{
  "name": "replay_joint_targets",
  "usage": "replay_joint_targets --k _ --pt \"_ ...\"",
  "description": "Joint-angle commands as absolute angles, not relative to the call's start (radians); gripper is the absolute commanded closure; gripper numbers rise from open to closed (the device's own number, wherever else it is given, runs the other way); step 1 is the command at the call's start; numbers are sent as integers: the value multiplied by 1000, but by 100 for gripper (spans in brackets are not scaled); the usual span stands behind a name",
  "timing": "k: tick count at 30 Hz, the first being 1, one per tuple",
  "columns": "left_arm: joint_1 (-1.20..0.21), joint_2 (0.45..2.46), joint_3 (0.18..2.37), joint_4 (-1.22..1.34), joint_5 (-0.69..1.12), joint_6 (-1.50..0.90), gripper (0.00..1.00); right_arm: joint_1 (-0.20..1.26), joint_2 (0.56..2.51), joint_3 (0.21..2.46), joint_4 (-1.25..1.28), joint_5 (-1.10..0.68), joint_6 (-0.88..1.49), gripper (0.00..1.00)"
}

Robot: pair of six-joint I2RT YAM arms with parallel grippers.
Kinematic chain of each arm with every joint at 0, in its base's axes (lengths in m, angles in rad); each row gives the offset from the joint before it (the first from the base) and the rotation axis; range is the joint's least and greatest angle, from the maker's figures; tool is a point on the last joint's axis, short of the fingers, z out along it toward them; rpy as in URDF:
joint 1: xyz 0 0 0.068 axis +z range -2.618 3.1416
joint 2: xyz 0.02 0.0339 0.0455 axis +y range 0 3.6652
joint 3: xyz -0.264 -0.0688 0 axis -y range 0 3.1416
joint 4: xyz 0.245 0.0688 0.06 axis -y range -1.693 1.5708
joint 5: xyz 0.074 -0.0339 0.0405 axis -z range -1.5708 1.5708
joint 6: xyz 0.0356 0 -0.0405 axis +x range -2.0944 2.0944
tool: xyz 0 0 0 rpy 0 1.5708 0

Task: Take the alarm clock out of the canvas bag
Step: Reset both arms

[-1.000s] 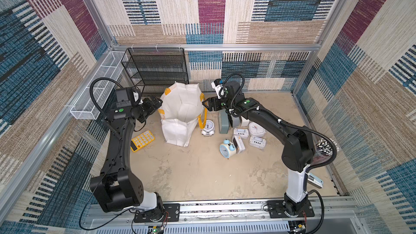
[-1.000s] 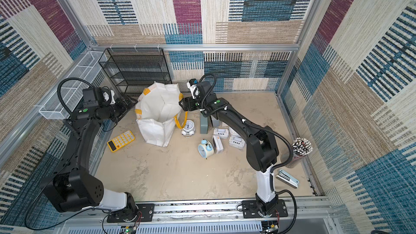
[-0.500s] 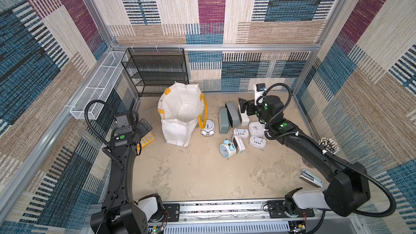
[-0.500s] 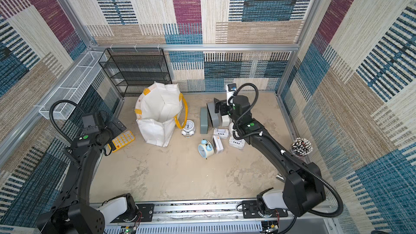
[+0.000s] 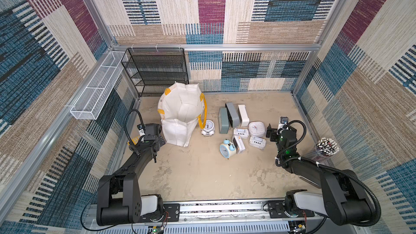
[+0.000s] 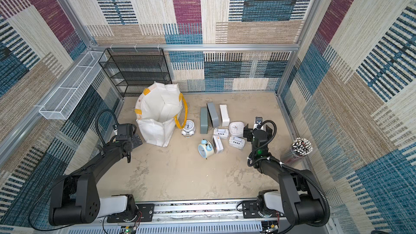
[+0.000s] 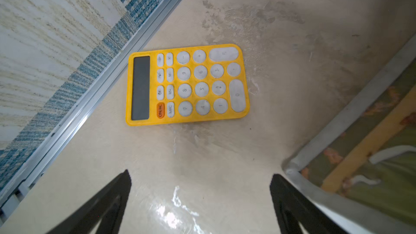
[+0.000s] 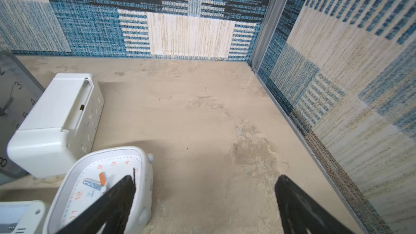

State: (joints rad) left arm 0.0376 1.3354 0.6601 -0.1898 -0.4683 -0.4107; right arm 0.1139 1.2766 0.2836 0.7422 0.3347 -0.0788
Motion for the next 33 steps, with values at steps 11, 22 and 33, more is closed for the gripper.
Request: replay_joint_targets --k 11,22,33 --pt "12 1394 552 324 -441 -184 1 97 1444 218 1216 230 -56 0" --pt "8 1447 450 668 -320 -112 0 27 1528 193 1301 79 -22 0" --pt "-14 1489 482 658 -243 -46 0 23 1535 195 1311 43 -34 0"
